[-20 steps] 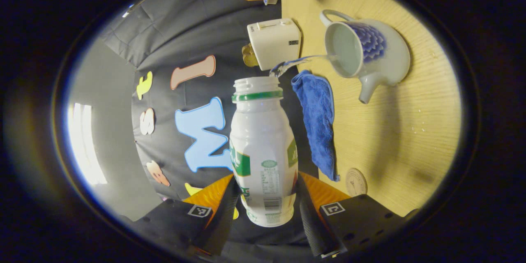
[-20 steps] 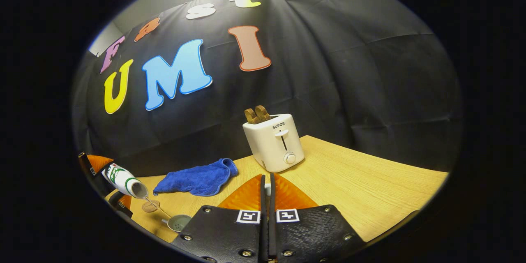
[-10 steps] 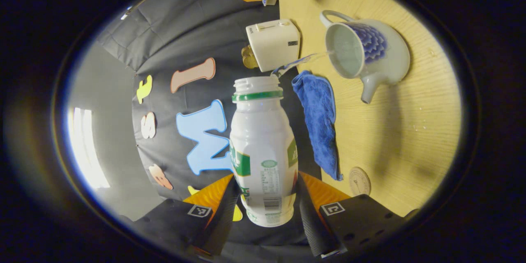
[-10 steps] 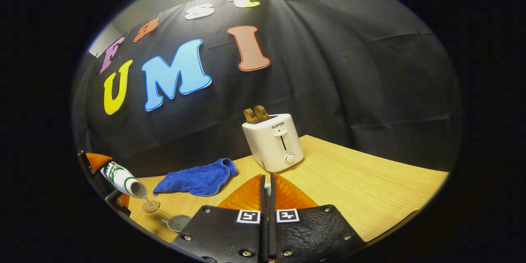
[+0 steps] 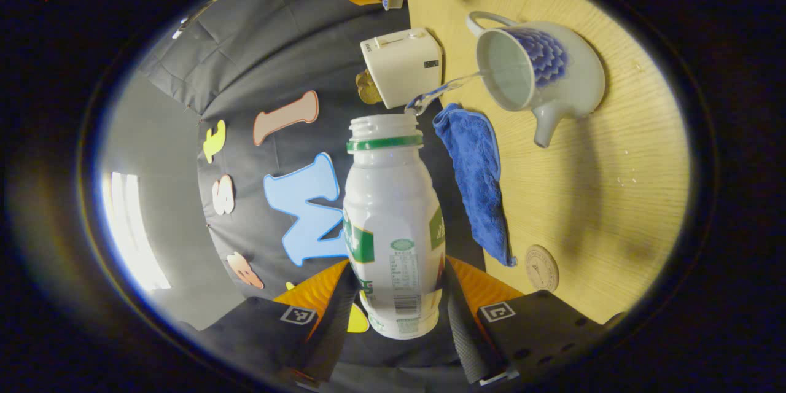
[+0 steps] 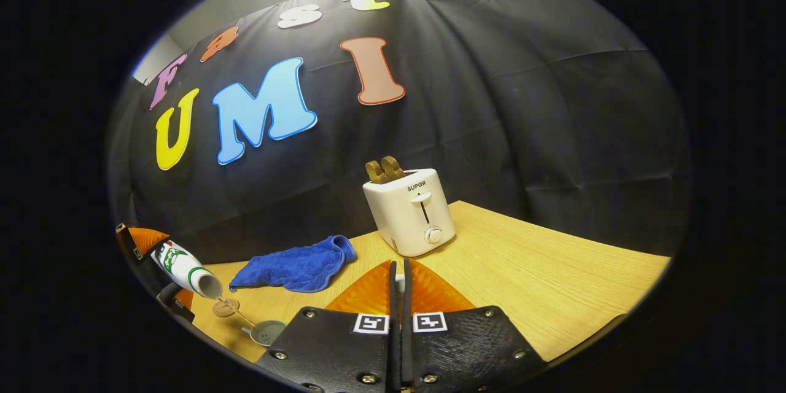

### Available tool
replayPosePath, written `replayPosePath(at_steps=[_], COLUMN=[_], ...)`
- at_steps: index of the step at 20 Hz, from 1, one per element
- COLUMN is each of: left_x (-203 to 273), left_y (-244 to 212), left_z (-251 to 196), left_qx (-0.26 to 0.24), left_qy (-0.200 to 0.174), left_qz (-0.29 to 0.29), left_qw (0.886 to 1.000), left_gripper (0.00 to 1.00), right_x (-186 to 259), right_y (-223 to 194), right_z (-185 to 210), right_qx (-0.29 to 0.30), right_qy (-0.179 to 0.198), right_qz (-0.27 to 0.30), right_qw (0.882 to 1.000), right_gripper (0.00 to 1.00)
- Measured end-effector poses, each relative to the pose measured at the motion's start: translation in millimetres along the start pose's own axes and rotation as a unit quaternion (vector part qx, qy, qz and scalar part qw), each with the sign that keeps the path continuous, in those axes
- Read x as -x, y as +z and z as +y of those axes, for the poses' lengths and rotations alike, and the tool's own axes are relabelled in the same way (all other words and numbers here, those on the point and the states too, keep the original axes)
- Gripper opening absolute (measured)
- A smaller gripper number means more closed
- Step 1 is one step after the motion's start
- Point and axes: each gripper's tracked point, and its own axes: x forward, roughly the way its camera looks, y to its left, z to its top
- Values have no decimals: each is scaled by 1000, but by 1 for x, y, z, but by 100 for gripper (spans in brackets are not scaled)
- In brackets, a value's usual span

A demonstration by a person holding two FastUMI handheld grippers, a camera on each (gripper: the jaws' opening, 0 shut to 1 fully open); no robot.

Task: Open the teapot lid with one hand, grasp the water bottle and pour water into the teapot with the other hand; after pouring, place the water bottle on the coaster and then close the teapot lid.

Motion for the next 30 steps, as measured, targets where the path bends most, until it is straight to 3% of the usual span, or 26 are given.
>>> replayPosePath(at_steps=[1,4,6,10,12,15,16,17,19,30], left_x=[1,3,3,3,3,4,5,5,5,7], left_y=[0,0,0,-1,-1,2,2,3,4,12], left_z=[-1,-2,-1,-1,-2,0,0,0,1,3], left_qx=[-2,-10,-15,-27,-32,-43,-46,-48,-53,-105], left_qy=[0,0,1,3,4,9,10,12,13,27], left_qz=[0,-1,-2,-2,-5,-8,-9,-10,-11,-30], left_qw=[1000,1000,1000,1000,999,999,999,999,998,994], left_gripper=[77,87,82,82,87,82,87,77,82,82], right_x=[0,0,0,0,0,-1,-1,-1,-1,-2], right_y=[0,-1,-2,-2,-3,-3,-5,-5,-5,-8], right_z=[0,2,2,2,2,2,2,3,3,2], right_qx=[0,0,2,2,2,2,2,2,3,2], right_qy=[0,3,2,3,3,3,3,3,4,3], right_qz=[1,2,3,4,4,6,7,8,8,13], right_qw=[1000,1000,1000,1000,1000,1000,1000,1000,1000,1000], right_gripper=[0,0,0,0,0,0,0,0,0,0])
